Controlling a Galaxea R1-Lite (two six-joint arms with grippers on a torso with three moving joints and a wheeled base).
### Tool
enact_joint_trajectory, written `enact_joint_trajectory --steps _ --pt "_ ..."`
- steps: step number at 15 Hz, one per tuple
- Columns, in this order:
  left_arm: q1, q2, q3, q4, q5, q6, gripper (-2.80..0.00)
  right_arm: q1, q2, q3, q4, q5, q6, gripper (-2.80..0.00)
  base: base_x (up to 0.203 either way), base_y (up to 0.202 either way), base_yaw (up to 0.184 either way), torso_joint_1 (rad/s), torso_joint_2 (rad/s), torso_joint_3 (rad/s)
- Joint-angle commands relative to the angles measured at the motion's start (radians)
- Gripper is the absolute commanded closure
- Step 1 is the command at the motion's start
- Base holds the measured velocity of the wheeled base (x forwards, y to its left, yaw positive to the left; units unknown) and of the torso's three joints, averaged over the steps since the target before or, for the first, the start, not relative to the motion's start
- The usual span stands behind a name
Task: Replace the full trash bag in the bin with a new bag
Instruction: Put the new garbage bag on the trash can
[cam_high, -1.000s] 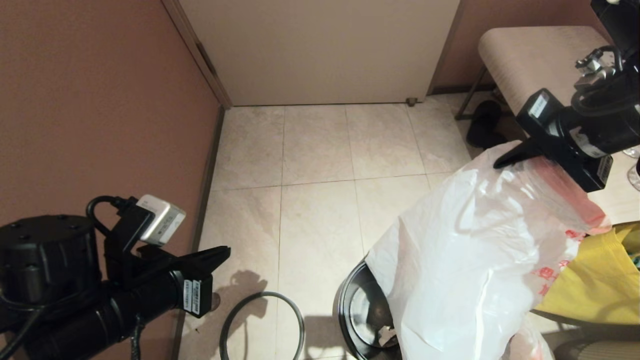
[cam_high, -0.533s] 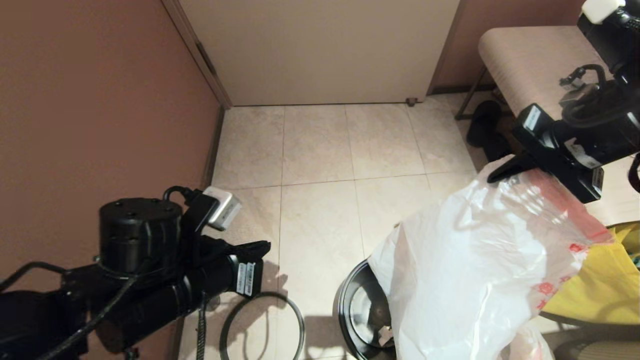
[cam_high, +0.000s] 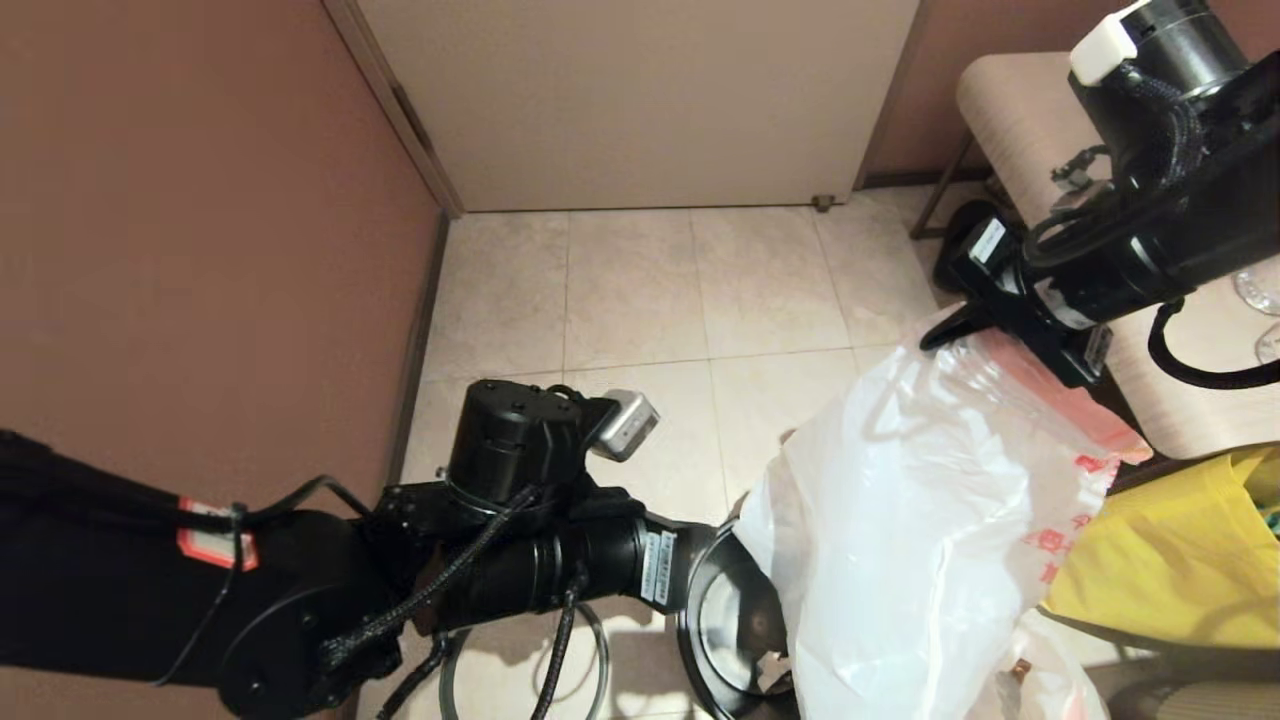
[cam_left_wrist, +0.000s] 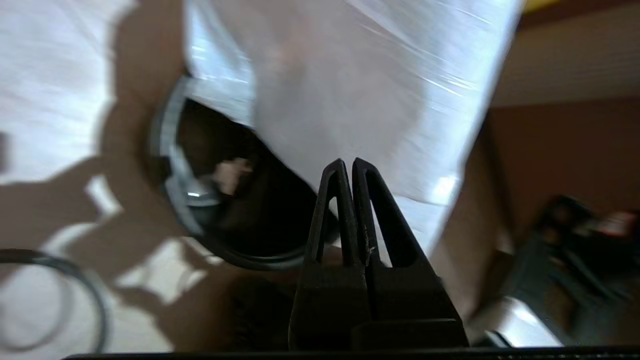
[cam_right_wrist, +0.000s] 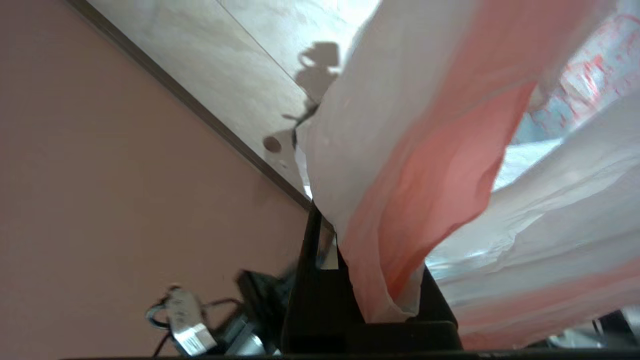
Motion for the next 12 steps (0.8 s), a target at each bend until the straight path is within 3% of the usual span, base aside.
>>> enact_joint_trajectory --steps 1,4,6,12 --pt "-0.011 0.009 -0.029 0.019 -0.101 -0.047 0.0 -0.02 0.028 0.001 -0.041 0.0 -0.018 0.0 0.0 0.0 0.0 0.0 0.0 0.0" --pt "-0.037 -0.015 -0.032 0.029 -0.279 -0.11 0.0 -0.04 0.059 0.001 -0.116 0.001 -0.031 0.0 0.0 0.0 0.0 0.0 0.0 0.0" --pt "-0.045 0.041 -0.071 0.06 -0.362 -0.115 0.0 -0.045 0.088 0.0 -0.15 0.001 -0.032 0.0 0.0 0.0 0.0 0.0 0.0 0.0" --pt "-0.04 0.328 -0.33 0.121 -0.396 -0.096 0.0 -0.07 0.133 0.0 -0.233 0.016 -0.03 0.0 0.0 0.0 0.0 0.0 0.0 0.0"
